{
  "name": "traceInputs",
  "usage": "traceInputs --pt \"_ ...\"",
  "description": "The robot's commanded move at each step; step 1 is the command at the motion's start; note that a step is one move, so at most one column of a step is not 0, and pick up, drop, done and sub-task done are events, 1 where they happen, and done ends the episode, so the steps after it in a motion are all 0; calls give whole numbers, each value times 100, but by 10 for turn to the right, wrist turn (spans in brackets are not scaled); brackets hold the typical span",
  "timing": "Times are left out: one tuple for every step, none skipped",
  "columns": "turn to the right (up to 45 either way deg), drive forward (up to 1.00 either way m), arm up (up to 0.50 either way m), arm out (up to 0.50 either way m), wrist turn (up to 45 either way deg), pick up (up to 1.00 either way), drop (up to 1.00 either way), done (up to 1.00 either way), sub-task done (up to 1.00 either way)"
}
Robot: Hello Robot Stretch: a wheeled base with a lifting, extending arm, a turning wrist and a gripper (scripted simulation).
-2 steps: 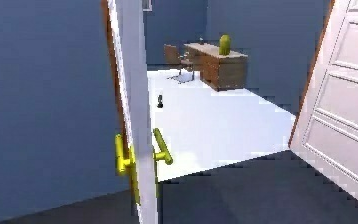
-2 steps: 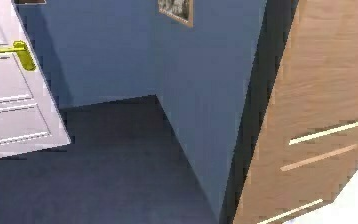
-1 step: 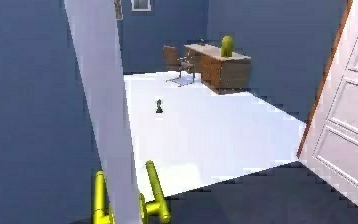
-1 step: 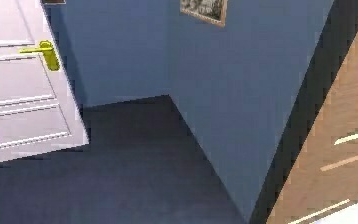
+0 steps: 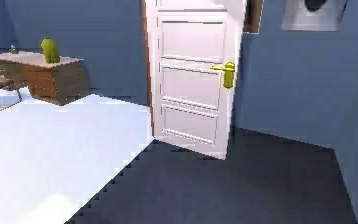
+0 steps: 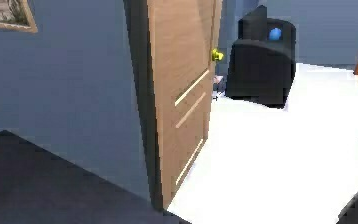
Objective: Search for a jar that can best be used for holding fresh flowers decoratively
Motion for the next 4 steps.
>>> traceInputs --pt "450 0 0 0 0 0 0 0 0" --pt "450 0 0 0 0 0 0 0 0" --pt "240 0 0 0 0 0 0 0 0" --pt "0 15 0 0 0 0 0 0 0"
